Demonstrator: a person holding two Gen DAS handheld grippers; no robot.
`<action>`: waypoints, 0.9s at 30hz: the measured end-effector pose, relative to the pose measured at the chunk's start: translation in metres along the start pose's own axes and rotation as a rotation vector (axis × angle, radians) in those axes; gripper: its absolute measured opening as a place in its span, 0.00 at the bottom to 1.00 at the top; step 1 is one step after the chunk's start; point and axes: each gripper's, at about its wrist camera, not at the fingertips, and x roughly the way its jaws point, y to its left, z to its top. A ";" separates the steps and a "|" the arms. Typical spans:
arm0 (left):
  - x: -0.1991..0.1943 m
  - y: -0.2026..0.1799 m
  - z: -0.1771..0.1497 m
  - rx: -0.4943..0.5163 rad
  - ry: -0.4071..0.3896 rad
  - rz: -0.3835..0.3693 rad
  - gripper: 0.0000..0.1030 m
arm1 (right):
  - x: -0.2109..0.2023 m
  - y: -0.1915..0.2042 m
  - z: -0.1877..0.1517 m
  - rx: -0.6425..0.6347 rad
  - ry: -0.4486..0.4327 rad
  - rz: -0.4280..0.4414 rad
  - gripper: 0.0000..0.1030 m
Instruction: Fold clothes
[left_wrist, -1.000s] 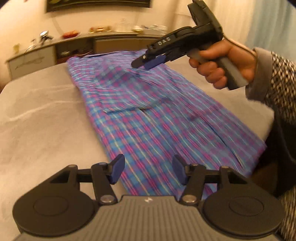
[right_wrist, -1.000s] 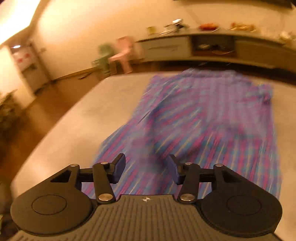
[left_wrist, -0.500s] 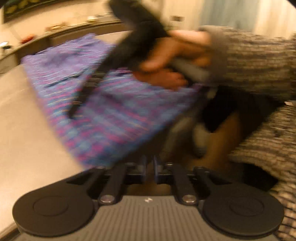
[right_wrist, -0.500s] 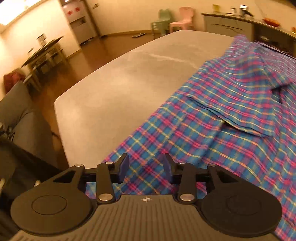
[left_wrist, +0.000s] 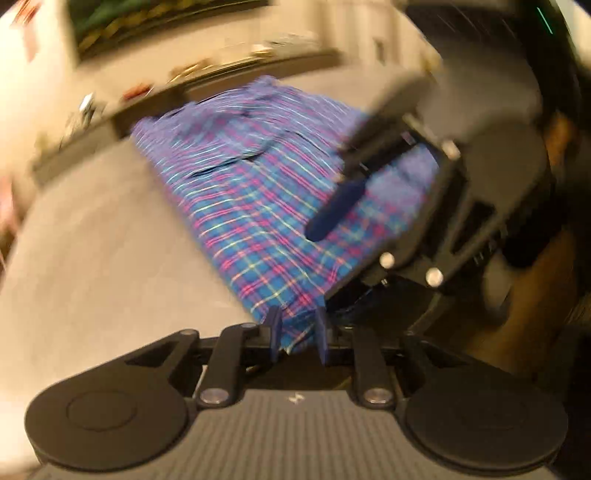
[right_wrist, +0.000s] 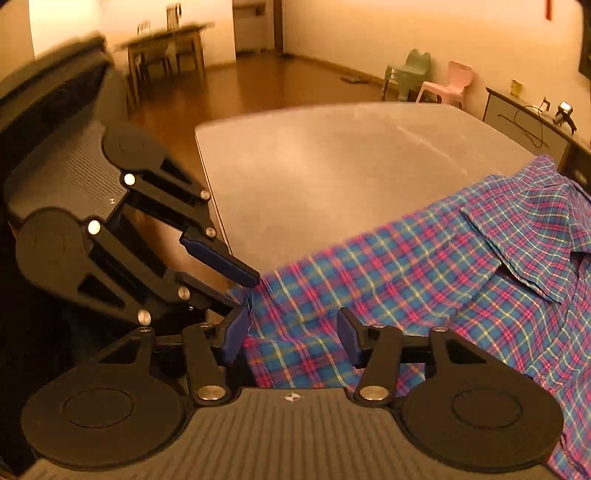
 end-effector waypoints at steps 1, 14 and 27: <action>0.003 -0.003 -0.001 0.039 -0.002 0.006 0.19 | 0.002 0.000 -0.001 -0.010 0.014 -0.010 0.50; -0.029 0.011 -0.009 -0.069 -0.044 -0.039 0.01 | 0.003 -0.002 -0.011 -0.063 0.026 -0.029 0.34; 0.030 0.059 0.016 -0.400 0.068 -0.072 0.09 | 0.038 0.103 -0.048 -0.640 -0.050 -0.385 0.04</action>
